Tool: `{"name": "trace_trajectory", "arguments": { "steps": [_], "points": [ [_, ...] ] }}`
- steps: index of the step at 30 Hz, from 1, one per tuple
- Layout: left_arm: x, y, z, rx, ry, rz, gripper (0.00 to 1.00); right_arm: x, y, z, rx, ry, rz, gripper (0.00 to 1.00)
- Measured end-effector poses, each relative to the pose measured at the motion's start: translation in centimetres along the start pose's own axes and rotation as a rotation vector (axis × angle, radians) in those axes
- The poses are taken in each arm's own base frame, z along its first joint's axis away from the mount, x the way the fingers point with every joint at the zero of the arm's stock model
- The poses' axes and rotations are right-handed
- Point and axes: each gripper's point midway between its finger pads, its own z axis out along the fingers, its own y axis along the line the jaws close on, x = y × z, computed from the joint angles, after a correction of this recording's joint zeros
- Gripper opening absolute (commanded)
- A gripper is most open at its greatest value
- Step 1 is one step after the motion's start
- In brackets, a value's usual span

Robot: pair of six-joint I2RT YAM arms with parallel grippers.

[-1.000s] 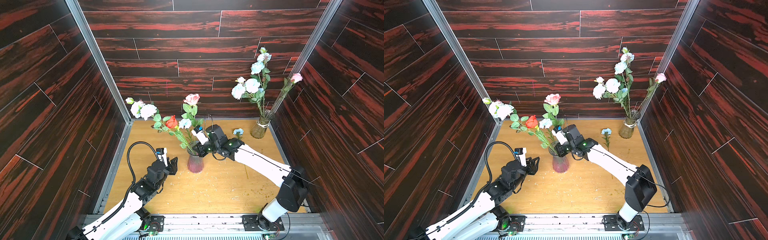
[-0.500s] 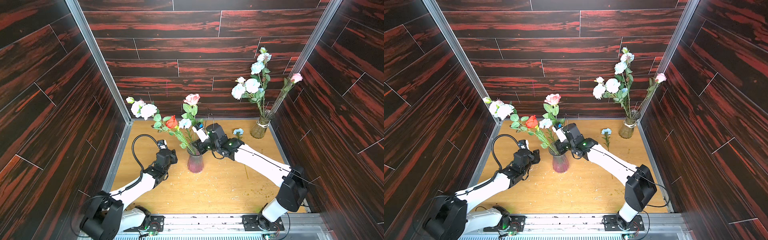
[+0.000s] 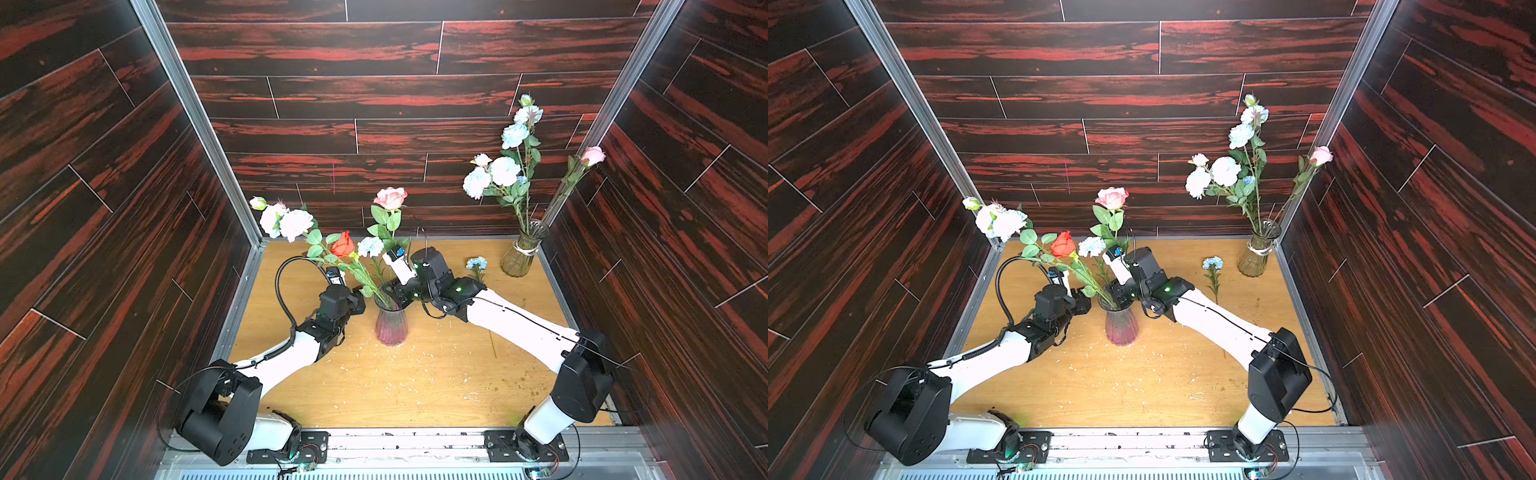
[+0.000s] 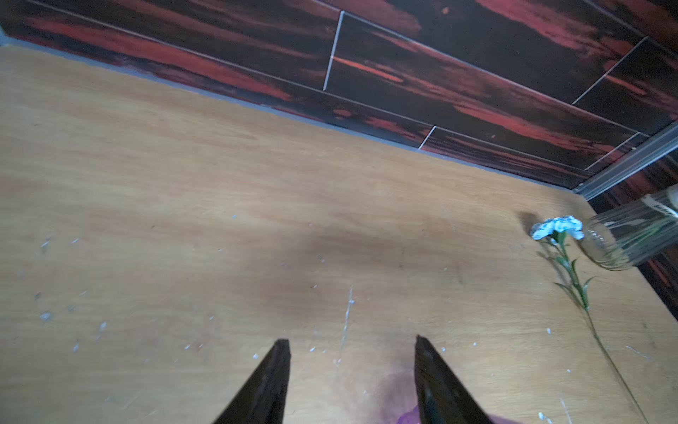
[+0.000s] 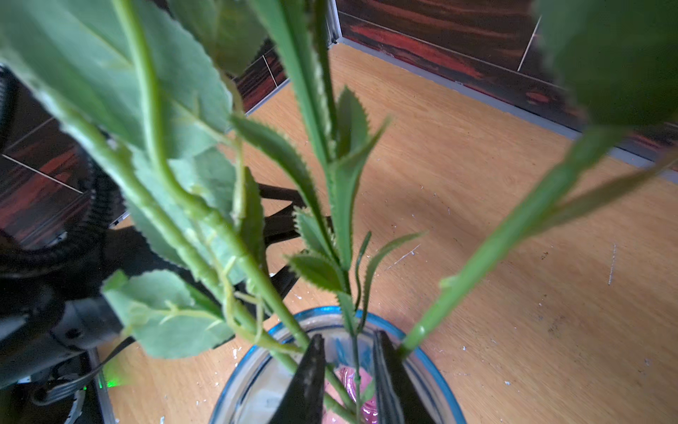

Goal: Pick out blue flowers from the vase
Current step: Pick up the flower from the vase.

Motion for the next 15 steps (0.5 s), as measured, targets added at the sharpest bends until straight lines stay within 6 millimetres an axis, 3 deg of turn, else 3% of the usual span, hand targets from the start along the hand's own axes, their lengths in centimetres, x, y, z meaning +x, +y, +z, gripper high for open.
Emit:
{"name": "trace_trajectory", "arguments": {
  "steps": [9,15],
  "points": [
    [0.0,-0.8,0.3,0.037,0.013,0.021,0.57,0.3,0.1,0.9,0.018,0.006,-0.017,0.22],
    [0.1,-1.4,0.6,0.063,0.026,0.035,0.57,0.6,0.4,1.4,0.028,0.011,-0.033,0.06]
  ]
}}
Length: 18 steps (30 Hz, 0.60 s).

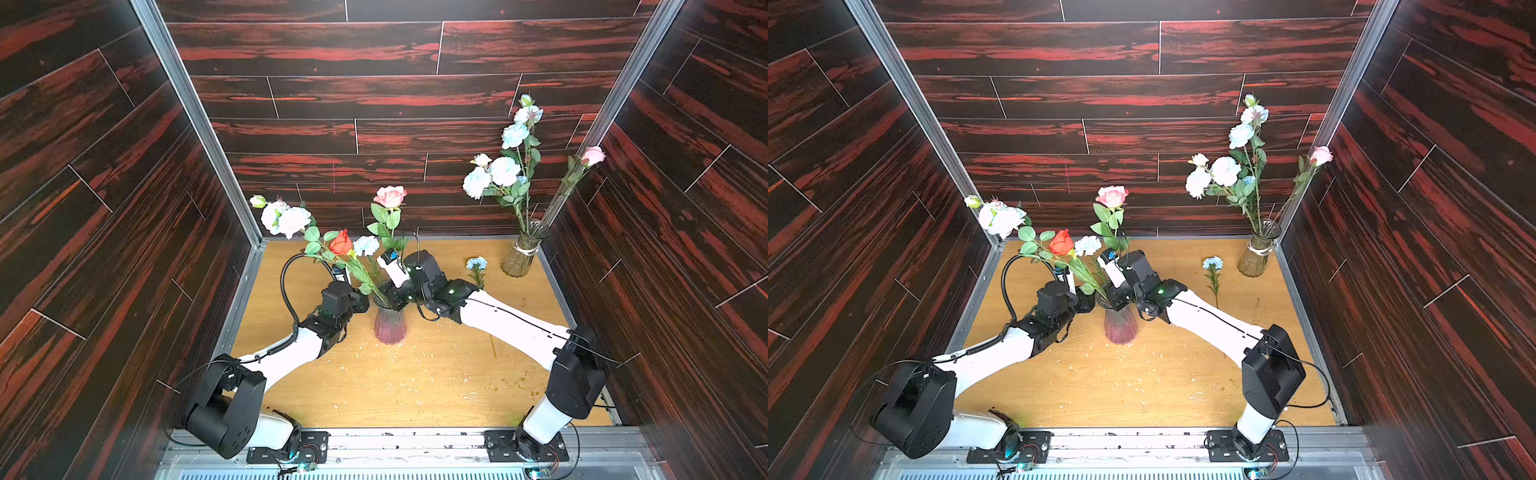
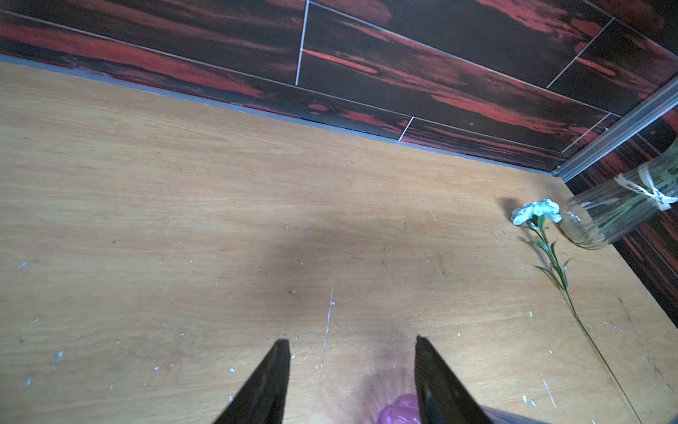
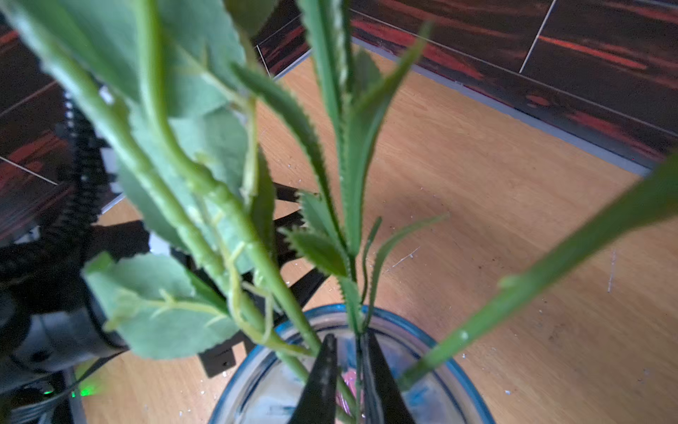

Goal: Pick out blue flowers from the vase
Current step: Pick up the flower from the vase.

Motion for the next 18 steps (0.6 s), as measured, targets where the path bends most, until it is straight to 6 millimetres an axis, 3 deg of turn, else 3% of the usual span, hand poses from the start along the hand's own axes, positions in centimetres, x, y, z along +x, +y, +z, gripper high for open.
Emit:
{"name": "trace_trajectory", "arguments": {
  "steps": [3,11,18],
  "points": [
    [-0.1,-0.4,0.0,0.02,0.002,0.006,0.57,0.0,0.0,0.2,0.002,-0.001,0.001,0.0],
    [0.2,-0.6,0.0,0.04,-0.001,0.008,0.56,0.0,0.0,0.1,0.002,-0.011,0.003,0.0],
    [3.7,1.5,-0.3,-0.008,0.057,0.015,0.56,-0.8,0.3,-1.4,-0.005,-0.035,0.0,0.0]
  ]
}}
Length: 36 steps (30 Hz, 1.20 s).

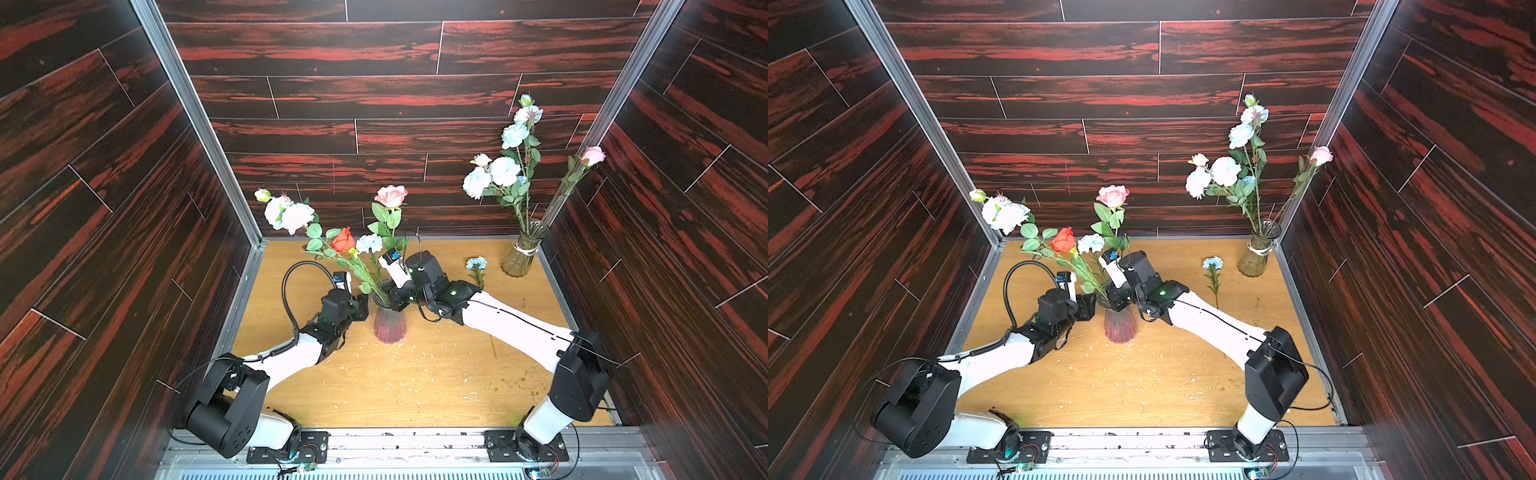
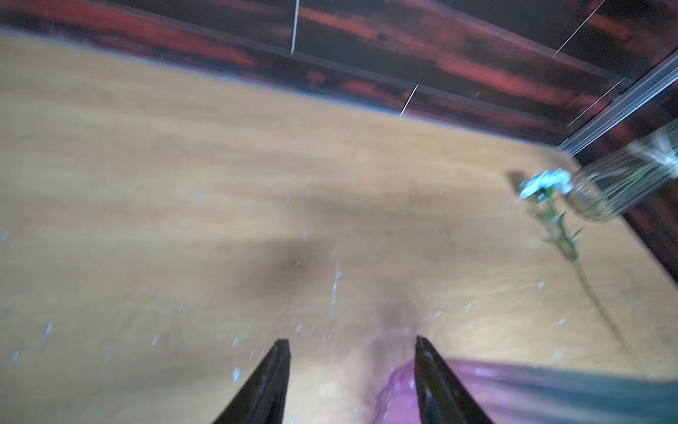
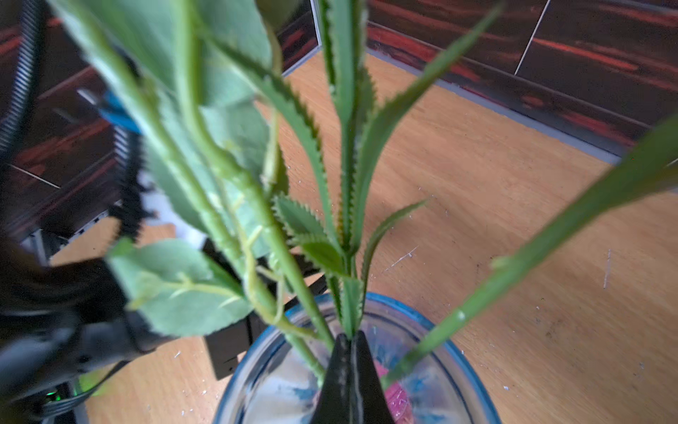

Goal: Pick out blue flowers from the vase
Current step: Pick up the flower from the vase.

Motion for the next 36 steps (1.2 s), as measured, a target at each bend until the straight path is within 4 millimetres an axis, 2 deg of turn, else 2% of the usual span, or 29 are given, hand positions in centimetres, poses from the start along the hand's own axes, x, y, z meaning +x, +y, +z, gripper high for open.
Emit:
{"name": "trace_trajectory", "arguments": {
  "steps": [5,19,25,30,36],
  "points": [
    [0.1,0.1,0.0,-0.001,-0.005,-0.004,0.56,-2.0,0.5,-2.6,-0.01,-0.06,-0.013,0.0],
    [-0.3,0.2,-0.8,0.011,-0.056,-0.02,0.56,-9.4,3.0,-11.5,-0.079,-0.288,-0.046,0.0],
    [-0.2,0.5,-0.9,0.005,-0.063,-0.023,0.56,-12.2,4.2,-16.2,-0.109,-0.365,-0.06,0.0],
    [-0.3,0.4,-1.0,0.007,-0.07,-0.024,0.56,-13.3,4.8,-20.4,-0.119,-0.42,-0.067,0.0],
    [-0.6,0.3,-1.1,0.01,-0.08,-0.026,0.56,-12.8,4.1,-24.3,-0.063,-0.45,-0.056,0.0]
  ]
}}
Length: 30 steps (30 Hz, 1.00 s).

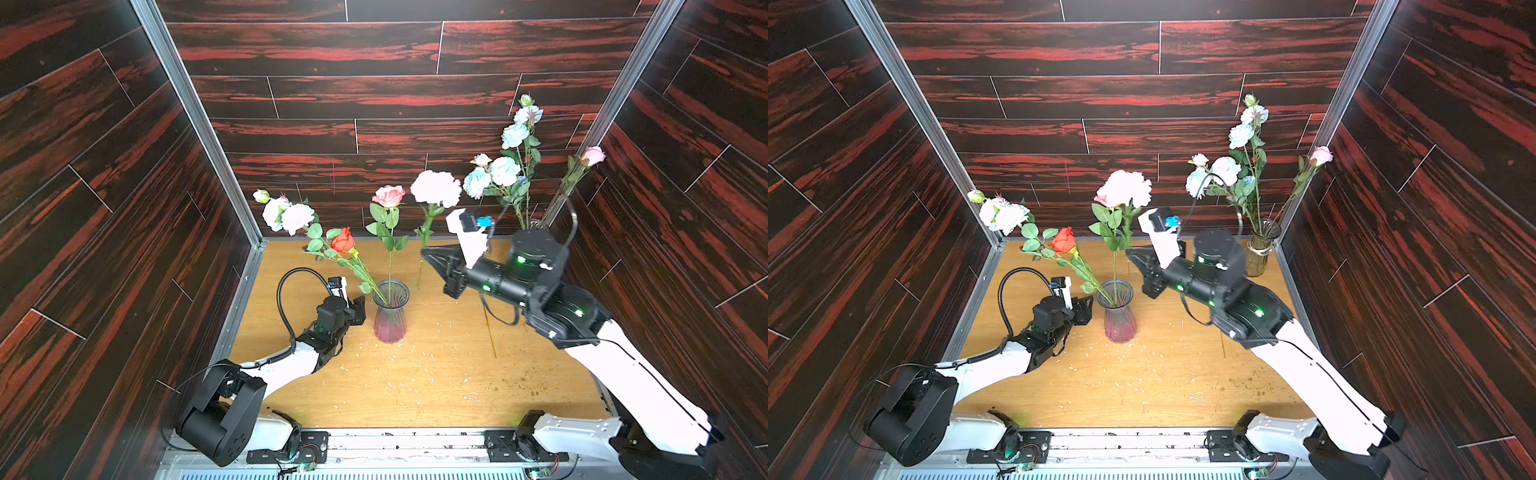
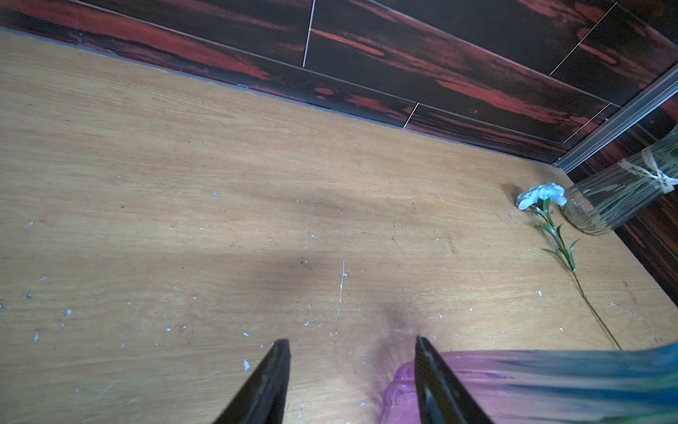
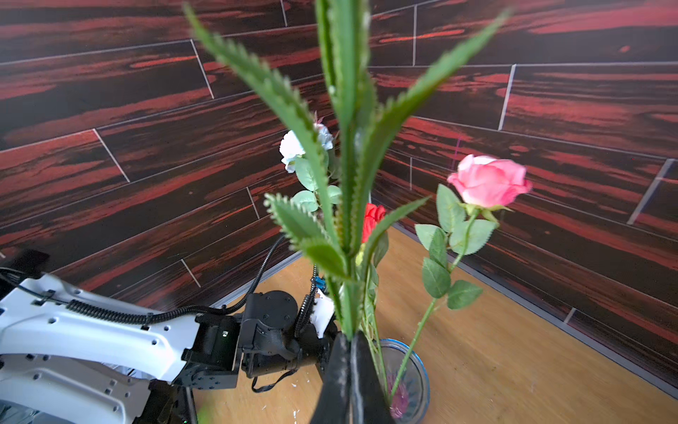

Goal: Pick out blue flowers from the vase
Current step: Pick up the flower from the vase, then place the flower at the center of the board.

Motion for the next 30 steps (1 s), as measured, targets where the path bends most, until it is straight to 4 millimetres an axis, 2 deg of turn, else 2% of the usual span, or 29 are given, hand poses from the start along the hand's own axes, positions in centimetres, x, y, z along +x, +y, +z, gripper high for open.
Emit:
{"name": "trace_trajectory", "arguments": {
  "steps": [4,7,12,16,18,23,30],
  "points": [
    [0.0,0.0,0.0,0.0,-0.002,-0.003,0.57,0.7,-1.8,-2.1,0.115,0.005,0.0,0.0],
    [0.0,0.0,0.0,0.0,-0.001,-0.004,0.56,2.3,-3.9,-3.3,0.223,0.03,0.004,0.0],
    [0.3,0.2,-0.1,-0.006,0.001,-0.004,0.56,6.7,-9.7,-4.5,0.425,0.127,0.069,0.0],
    [0.2,0.3,-0.1,-0.008,-0.001,-0.006,0.56,11.9,-15.3,-5.1,0.565,0.25,0.179,0.0],
    [0.2,0.3,-0.1,-0.008,-0.001,-0.007,0.56,14.9,-17.7,-4.9,0.611,0.33,0.234,0.0],
    [0.3,0.3,-0.1,-0.008,-0.001,-0.006,0.56,21.2,-21.6,-3.2,0.665,0.51,0.328,0.0],
    [0.3,0.3,-0.1,-0.008,0.0,-0.006,0.56,28.9,-25.0,-0.2,0.674,0.724,0.413,0.0]
  ]
}}
